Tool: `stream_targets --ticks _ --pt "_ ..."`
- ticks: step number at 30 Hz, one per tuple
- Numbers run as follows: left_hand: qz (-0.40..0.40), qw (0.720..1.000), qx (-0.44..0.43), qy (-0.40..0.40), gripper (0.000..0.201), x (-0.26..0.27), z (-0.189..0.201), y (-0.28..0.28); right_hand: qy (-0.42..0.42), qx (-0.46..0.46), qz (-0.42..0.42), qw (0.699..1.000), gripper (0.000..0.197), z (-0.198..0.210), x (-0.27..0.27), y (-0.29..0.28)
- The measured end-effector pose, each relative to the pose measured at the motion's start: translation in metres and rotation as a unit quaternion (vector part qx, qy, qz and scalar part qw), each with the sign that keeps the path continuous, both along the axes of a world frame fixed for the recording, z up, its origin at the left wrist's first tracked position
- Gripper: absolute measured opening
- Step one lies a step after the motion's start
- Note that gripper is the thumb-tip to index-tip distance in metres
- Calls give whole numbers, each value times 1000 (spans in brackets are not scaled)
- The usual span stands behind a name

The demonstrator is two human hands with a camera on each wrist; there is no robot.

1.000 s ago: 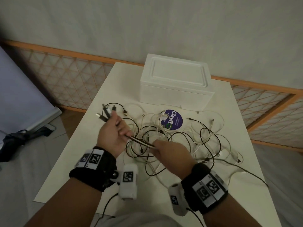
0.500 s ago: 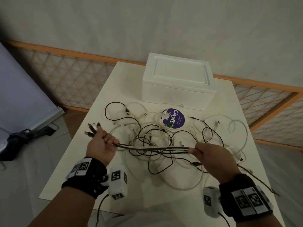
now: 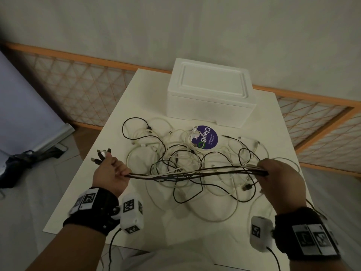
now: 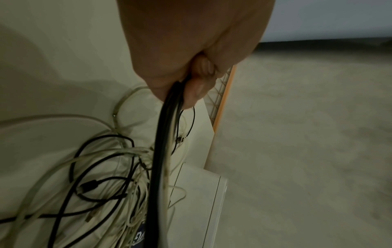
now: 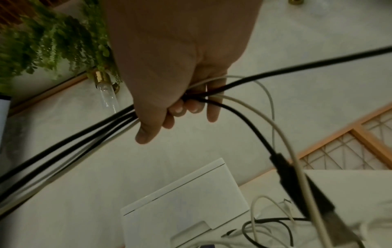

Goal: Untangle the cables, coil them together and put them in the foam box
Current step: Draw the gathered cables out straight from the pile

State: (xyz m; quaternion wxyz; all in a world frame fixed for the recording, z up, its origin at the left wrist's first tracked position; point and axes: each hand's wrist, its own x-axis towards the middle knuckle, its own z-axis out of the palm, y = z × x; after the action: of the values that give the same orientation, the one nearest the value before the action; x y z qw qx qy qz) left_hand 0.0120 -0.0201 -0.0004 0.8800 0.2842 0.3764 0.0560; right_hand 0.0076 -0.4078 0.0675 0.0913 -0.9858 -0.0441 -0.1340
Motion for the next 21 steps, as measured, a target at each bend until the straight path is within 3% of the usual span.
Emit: stream_targets --ticks 3,6,9,13,15,18,21 --pt "-20 1000 -2 6 46 0 2 -3 28 -6 -6 1000 21 -2 2 -4" --pt "-71 997 7 34 44 -4 -2 -5 170 -16 -15 985 36 -6 3 -9" --pt "-113 991 19 71 39 -12 -11 -8 340 -22 2 940 46 -21 -4 -15" --pt "-153 983 28 96 36 -23 -17 -17 520 -15 28 854 54 -48 -12 -17" --pt "-170 980 36 100 37 -27 -16 -21 522 5 6 853 49 -61 -12 -16" --pt "-187 978 25 94 41 -27 -13 -28 453 -10 -63 889 61 -84 -10 -10" --pt "-179 979 14 94 41 -25 -7 -37 418 -35 -56 906 38 -101 -7 4"
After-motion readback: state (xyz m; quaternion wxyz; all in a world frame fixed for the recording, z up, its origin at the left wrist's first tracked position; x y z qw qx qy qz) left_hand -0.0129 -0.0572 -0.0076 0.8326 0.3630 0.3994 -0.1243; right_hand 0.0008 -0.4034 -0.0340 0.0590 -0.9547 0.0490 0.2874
